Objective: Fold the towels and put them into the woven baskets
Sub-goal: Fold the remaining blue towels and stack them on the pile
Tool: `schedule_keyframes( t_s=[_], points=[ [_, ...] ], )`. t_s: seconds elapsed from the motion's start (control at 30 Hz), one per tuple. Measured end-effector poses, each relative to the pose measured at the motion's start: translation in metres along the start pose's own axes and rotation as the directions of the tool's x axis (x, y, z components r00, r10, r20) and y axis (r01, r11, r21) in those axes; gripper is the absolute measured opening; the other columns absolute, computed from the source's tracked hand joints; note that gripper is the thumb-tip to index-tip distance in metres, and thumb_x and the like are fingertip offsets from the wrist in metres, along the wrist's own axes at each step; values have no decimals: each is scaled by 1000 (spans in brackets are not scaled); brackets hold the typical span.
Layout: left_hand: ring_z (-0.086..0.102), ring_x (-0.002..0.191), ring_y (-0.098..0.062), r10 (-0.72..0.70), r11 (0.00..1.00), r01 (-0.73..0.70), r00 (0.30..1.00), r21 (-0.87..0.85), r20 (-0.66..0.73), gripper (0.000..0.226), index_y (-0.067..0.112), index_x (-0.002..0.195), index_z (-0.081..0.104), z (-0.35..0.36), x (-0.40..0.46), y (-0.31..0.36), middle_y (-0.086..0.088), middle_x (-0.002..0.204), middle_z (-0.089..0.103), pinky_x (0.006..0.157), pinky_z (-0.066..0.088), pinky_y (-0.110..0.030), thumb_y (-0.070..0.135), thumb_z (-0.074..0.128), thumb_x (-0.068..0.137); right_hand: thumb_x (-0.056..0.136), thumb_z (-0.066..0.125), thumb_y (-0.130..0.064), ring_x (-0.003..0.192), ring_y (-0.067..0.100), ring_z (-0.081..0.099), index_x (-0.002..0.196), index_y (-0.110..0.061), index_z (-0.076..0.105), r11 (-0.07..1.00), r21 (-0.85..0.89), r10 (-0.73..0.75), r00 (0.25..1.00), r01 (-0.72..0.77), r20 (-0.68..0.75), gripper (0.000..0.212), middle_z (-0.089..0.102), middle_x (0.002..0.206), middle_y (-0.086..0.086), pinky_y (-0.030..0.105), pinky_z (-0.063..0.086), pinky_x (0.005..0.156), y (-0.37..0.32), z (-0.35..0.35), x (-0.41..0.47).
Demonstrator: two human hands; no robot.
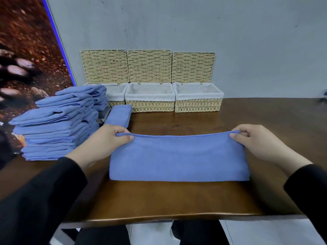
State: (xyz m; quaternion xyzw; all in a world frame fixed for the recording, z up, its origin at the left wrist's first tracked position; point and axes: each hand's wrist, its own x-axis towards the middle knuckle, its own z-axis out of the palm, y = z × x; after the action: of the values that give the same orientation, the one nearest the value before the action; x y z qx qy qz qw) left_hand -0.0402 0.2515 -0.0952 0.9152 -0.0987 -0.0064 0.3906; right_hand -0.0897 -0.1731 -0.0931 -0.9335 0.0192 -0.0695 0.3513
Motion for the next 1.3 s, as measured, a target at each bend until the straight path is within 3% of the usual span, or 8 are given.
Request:
schedule_keyframes(
  t_s=[0.2, 0.3, 0.43, 0.67, 0.83, 0.97, 1.13, 1.3],
  points=[
    [58, 106, -19, 213, 897, -167, 975, 410, -67, 39, 24, 135, 59, 32, 36, 15, 0, 123, 59, 90, 45, -33, 31, 65, 97, 90, 70, -48, 103, 18, 59, 123, -26, 62, 933, -357, 29, 997, -53, -71, 40, 61, 110, -6, 38, 48, 89, 8, 35, 37],
    [50, 124, -9, 405, 823, -448, 894, 350, 193, 37, 32, 137, 58, 58, 23, 27, 12, 137, 53, 108, 39, -35, 38, 58, 101, 93, 67, -41, 94, 7, 58, 100, -31, 66, 949, -233, -231, 972, 213, -51, 12, 58, 97, -16, 33, 48, 86, -5, 57, 19],
    [19, 148, -2, 230, 778, -456, 847, 432, 479, 45, 45, 149, 41, 80, 24, 21, 24, 162, 23, 122, 14, -38, 50, 43, 104, 96, 57, -50, 101, 6, 53, 102, -37, 66, 882, -374, -243, 956, 288, 163, 16, 55, 106, -20, 31, 37, 97, -2, 81, 11],
    [33, 139, -17, 172, 704, -360, 923, 612, 345, 49, 44, 149, 40, 92, 43, 27, 16, 156, 34, 108, 28, -46, 60, 35, 102, 101, 49, -46, 98, 5, 57, 104, -34, 68, 862, -351, -375, 926, 366, 43, 23, 61, 103, -17, 31, 50, 82, -47, 101, 5],
    [52, 108, -21, 169, 589, -306, 952, 748, 256, 41, 33, 119, 64, 84, 42, 44, 6, 110, 54, 83, 31, -39, 57, 35, 103, 98, 29, -57, 95, 16, 55, 90, -32, 65, 864, -438, -263, 964, 248, 26, 45, 57, 98, -12, 37, 45, 82, -46, 128, 32],
    [49, 83, -14, 345, 683, -443, 896, 581, 278, 34, 26, 91, 68, 70, 41, 29, 8, 84, 55, 72, 32, -36, 51, 46, 102, 102, 48, -47, 130, 14, 48, 121, -31, 68, 930, -246, -258, 962, 272, 86, 32, 58, 137, -13, 40, 38, 106, -34, 135, 56],
    [18, 148, 3, 276, 831, -374, 920, 411, 279, 43, 50, 144, 45, 68, 47, -24, 28, 159, 26, 119, 12, -35, 55, 41, 102, 106, 42, -43, 149, 4, 28, 144, -31, 54, 930, -163, -287, 929, 329, 232, 42, 38, 158, -18, 48, 16, 126, -26, 135, 75],
    [14, 150, 4, 263, 850, -329, 942, 411, 210, 42, 50, 145, 44, 69, 55, -30, 28, 159, 25, 124, 9, -40, 54, 40, 103, 104, 43, -47, 149, -3, 24, 144, -39, 52, 919, -142, -328, 913, 368, 243, 41, 35, 158, -25, 48, 16, 125, -21, 132, 87]
  ],
)
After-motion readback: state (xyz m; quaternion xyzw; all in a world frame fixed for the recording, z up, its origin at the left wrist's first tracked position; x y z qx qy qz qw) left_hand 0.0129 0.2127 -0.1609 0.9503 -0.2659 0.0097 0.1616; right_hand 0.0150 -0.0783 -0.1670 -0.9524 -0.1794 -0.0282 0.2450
